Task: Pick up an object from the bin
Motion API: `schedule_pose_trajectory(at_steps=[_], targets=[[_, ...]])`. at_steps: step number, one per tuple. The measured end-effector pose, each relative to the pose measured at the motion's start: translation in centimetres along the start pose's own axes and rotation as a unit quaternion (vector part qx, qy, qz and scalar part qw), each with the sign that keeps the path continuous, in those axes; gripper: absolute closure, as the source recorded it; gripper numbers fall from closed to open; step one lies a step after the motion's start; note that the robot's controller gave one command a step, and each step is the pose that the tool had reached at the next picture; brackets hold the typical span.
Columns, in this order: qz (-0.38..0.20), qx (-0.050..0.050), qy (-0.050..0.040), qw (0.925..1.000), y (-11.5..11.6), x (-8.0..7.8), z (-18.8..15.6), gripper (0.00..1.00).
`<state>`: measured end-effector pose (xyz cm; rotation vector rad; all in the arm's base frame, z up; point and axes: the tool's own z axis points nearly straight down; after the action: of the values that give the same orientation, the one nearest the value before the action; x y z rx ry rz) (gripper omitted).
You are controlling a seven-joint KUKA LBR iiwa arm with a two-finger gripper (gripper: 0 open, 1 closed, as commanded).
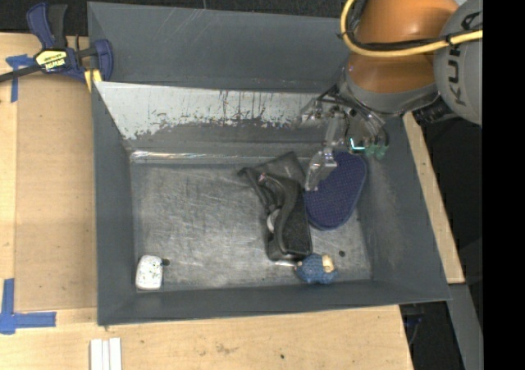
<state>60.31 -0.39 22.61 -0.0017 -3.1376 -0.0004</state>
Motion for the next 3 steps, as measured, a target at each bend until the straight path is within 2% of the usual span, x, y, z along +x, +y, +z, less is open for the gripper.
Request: schedule_pose_trajectory(at_steps=[1,2,3], targets=[[0.042,0.000,-0.0071,0.9991,8.9,2.9,15.4,0.00],[0.023,-0.003,-0.0063,0.9997,17.5,0.9,11.5,0.00],[-0.008,-0.001,-0.0059,1.0000,19.4,-2.4,9.2,0.00]])
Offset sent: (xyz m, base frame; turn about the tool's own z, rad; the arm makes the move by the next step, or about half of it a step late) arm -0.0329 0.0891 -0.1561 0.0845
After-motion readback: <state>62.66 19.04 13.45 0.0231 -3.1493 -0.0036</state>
